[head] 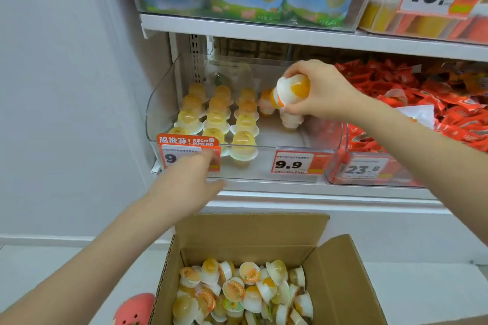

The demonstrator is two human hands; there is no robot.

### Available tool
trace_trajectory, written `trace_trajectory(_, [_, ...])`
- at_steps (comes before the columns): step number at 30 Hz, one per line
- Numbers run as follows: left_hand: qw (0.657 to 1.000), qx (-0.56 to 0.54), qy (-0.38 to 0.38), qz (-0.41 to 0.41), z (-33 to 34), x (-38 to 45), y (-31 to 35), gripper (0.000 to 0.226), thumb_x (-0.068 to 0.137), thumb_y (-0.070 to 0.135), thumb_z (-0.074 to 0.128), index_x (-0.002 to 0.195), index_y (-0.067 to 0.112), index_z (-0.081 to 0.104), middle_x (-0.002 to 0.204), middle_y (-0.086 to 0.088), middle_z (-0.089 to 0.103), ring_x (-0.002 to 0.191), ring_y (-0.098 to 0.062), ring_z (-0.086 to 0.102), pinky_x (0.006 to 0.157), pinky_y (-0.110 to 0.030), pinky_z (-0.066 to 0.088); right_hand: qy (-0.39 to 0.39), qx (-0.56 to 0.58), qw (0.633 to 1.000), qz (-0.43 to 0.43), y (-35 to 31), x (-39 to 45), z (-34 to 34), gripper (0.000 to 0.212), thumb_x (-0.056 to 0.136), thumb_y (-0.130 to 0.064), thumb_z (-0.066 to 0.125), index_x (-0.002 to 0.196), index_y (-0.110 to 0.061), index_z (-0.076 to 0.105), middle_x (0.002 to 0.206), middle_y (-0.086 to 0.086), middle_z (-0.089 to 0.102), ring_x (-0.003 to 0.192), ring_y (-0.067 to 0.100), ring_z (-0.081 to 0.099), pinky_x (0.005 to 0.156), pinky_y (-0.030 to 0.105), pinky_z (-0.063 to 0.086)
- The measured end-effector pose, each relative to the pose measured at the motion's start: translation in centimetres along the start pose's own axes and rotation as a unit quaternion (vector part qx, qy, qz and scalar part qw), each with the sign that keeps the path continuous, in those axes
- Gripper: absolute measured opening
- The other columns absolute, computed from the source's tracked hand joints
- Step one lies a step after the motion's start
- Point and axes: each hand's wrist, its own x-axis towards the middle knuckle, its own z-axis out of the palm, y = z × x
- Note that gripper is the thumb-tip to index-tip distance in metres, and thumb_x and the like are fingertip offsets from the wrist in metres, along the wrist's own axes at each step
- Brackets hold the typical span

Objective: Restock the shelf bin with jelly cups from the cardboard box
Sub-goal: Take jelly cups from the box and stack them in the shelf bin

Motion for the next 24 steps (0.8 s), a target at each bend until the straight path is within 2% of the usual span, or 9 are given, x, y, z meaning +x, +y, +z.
trace_trajectory(3, [0.999, 0.043, 0.028, -0.019, -0.6, 1.2, -1.1, 0.024, 0.088, 0.034, 0.059, 0.108, 0.024, 0.055, 0.109, 0.004, 0.062, 0.104, -0.019, 0.057, 0.083, -0.037, 0.051, -0.064, -0.057, 0.996, 0.001, 1.9, 4.6, 2.1, 0.068, 0.06, -0.037, 0.083, 0.119, -0.015, 0.058, 0.111, 0.006, 0.062, 0.101, 0.024, 0.058, 0.078, 0.024, 0.041])
trace_trajectory(6, [0.998, 0.05, 0.027, -0.008, -0.2, 1.5, -1.4, 0.023, 0.088, 0.035, 0.058, 0.108, 0.023, 0.056, 0.105, 0.003, 0.064, 0.101, -0.019, 0.059, 0.082, -0.038, 0.052, -0.142, -0.121, 0.982, 0.008, 3.3, 7.4, 4.3, 0.064, 0.064, -0.037, 0.081, 0.119, -0.02, 0.054, 0.106, 0.0, 0.056, 0.09, 0.021, 0.053, 0.072, 0.028, 0.043])
trace_trajectory(9, [0.997, 0.05, 0.052, -0.001, -0.1, 1.7, -1.5, 0.019, 0.09, 0.031, 0.055, 0.106, 0.023, 0.058, 0.103, 0.005, 0.065, 0.098, -0.016, 0.06, 0.079, -0.036, 0.053, -0.185, -0.143, 0.972, 0.006, 4.3, 9.0, 6.2, 0.064, 0.061, -0.038, 0.082, 0.116, -0.025, 0.053, 0.105, -0.002, 0.057, 0.088, 0.021, 0.054, 0.068, 0.029, 0.045])
trace_trajectory(12, [0.996, 0.055, 0.071, -0.007, 0.1, 1.9, -1.2, 0.015, 0.091, 0.028, 0.052, 0.101, 0.02, 0.06, 0.096, 0.004, 0.066, 0.092, -0.017, 0.062, 0.074, -0.036, 0.054, -0.204, -0.151, 0.967, 0.0, 4.8, 9.6, 7.3, 0.064, 0.06, -0.038, 0.083, 0.116, -0.026, 0.056, 0.096, -0.004, 0.057, 0.084, 0.02, 0.055, 0.065, 0.027, 0.044])
trace_trajectory(15, [0.995, 0.075, 0.058, -0.01, 0.4, 2.0, -0.7, 0.019, 0.092, 0.03, 0.05, 0.102, 0.017, 0.06, 0.098, 0.001, 0.066, 0.091, -0.018, 0.062, 0.075, -0.037, 0.054, -0.211, -0.174, 0.962, -0.019, 4.9, 10.0, 8.0, 0.059, 0.059, -0.039, 0.083, 0.112, -0.029, 0.06, 0.092, -0.004, 0.059, 0.082, 0.021, 0.057, 0.062, 0.027, 0.045])
trace_trajectory(20, [0.996, 0.067, 0.051, -0.009, 0.4, 2.2, -0.7, 0.02, 0.091, 0.033, 0.052, 0.102, 0.019, 0.06, 0.099, 0.003, 0.066, 0.092, -0.016, 0.062, 0.076, -0.036, 0.054, -0.229, -0.201, 0.951, -0.048, 5.2, 10.5, 9.2, 0.048, 0.061, -0.044, 0.08, 0.103, -0.029, 0.062, 0.082, -0.007, 0.057, 0.074, 0.018, 0.053, 0.052, 0.023, 0.035])
trace_trajectory(22, [0.996, 0.068, 0.052, -0.005, 0.4, 2.1, -0.7, 0.02, 0.091, 0.034, 0.052, 0.102, 0.019, 0.06, 0.099, 0.003, 0.065, 0.092, -0.016, 0.062, 0.076, -0.035, 0.054, -0.233, -0.209, 0.948, -0.059, 5.5, 10.6, 9.5, 0.044, 0.061, -0.044, 0.079, 0.099, -0.029, 0.062, 0.079, -0.008, 0.055, 0.075, 0.018, 0.054, 0.055, 0.024, 0.039])
trace_trajectory(24, [0.996, 0.069, 0.056, -0.003, 0.4, 2.0, -0.7, 0.02, 0.091, 0.034, 0.052, 0.103, 0.019, 0.06, 0.099, 0.003, 0.065, 0.093, -0.016, 0.062, 0.076, -0.035, 0.054, -0.236, -0.215, 0.945, -0.061, 5.8, 10.8, 9.6, 0.043, 0.061, -0.045, 0.078, 0.097, -0.029, 0.062, 0.085, -0.005, 0.058, 0.081, 0.022, 0.056, 0.063, 0.029, 0.047])
